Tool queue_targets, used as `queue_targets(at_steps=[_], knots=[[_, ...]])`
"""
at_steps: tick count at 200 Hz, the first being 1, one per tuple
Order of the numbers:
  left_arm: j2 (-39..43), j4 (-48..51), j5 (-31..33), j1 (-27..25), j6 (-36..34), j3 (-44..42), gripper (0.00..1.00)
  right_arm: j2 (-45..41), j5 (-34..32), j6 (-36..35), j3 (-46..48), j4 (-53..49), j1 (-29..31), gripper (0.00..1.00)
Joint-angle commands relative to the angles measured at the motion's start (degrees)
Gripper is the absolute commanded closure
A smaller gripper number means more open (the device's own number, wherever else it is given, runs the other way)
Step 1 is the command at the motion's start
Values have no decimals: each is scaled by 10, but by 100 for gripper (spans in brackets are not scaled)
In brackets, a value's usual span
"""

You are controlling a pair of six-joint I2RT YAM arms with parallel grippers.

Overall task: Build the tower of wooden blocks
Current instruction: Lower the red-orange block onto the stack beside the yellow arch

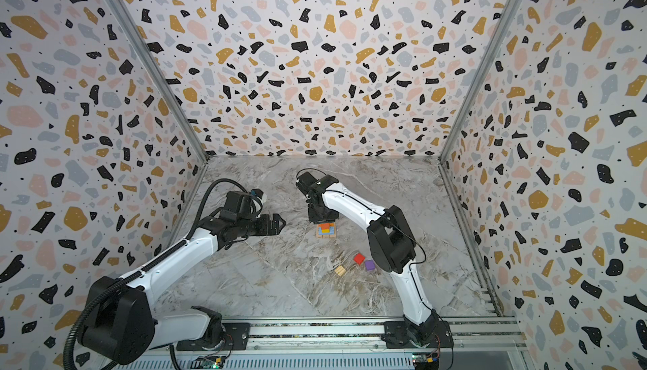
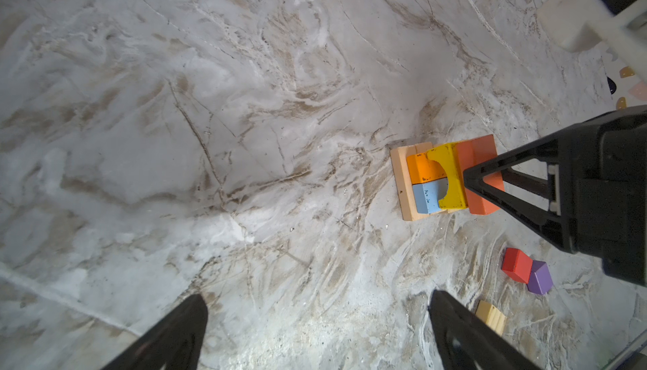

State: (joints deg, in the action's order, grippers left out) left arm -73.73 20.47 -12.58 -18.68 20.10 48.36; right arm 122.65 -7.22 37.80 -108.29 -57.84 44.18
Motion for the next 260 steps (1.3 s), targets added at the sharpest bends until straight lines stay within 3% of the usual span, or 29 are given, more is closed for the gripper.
queue_targets(at_steps=[1,260], knots=[[5,-16,-6,4,-11,-3,0,0,-4,-4,-12,-6,-3,68],[5,-17,-11,7,-12,-4,0,-5,4,-6,-16,-3,-8,61]])
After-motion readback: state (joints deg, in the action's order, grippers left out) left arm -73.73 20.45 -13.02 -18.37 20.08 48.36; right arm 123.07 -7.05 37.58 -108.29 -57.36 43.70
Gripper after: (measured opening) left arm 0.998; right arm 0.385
